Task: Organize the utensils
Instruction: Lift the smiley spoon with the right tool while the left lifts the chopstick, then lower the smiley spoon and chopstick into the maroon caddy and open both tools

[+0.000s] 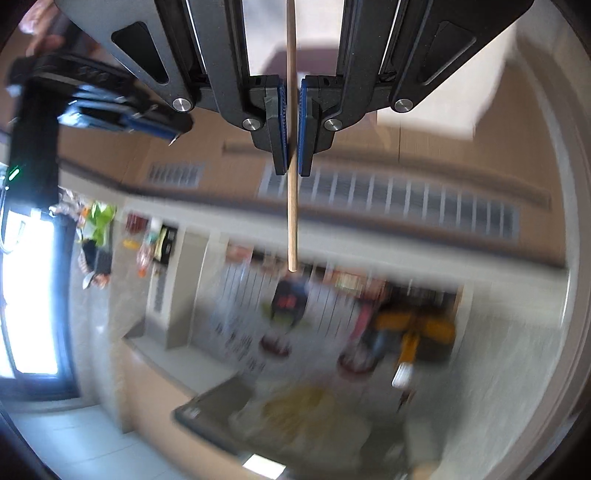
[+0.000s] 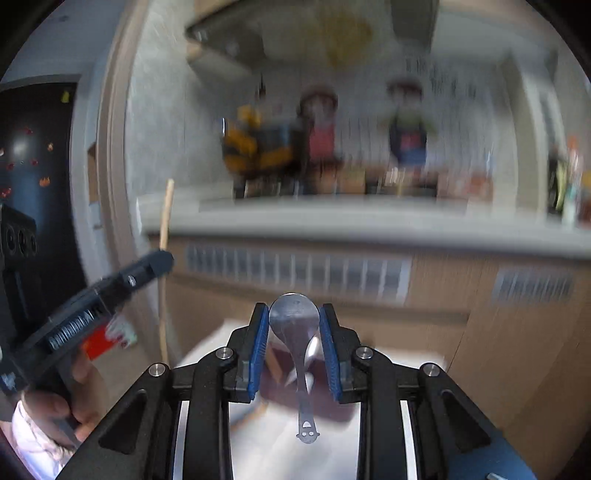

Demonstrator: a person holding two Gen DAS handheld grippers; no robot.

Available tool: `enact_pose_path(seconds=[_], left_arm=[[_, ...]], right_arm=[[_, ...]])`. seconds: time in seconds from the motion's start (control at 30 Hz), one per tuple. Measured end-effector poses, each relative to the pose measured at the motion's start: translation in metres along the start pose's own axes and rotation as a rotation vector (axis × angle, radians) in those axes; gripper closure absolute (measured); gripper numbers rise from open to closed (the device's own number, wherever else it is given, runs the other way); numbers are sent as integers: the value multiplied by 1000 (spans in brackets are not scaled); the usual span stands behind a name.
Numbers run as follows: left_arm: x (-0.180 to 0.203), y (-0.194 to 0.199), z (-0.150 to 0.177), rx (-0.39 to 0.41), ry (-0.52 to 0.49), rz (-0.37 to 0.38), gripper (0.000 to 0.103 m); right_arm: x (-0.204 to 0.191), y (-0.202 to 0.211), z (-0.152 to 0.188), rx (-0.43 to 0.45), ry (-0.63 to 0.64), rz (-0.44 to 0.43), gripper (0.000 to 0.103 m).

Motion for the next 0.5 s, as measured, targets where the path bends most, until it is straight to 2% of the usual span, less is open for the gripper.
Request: enact_pose_path(seconds=[0.07,0.13,0.27,0.33,0.5], left_arm=[[8,-6,-24,62,-38,8,98],[13,-14,-44,111,-62,10,98],[9,-38,-62,162,-93,3,98],[4,-52,-60,150,-111,-22,98],[-16,-91,-36,87,-77,-29,98]], right_arm=[[1,0,-27,62,22,29,78],[8,-2,-42,85,23,37,78],[17,-25,-46,83,23,50,78],[24,-42,-37,59,14,49,78],[42,-85,-9,-22,-34,36,78]])
Point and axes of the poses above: each gripper's, at about its wrist camera, not at the fingertips, and y roughly against the way its jaws point, x to its right, z to its underside, the point moved 4 cm from there along -y, roughly the way its jaws point, and after that the axes turned 3 degrees about x, right-handed, at the moved point
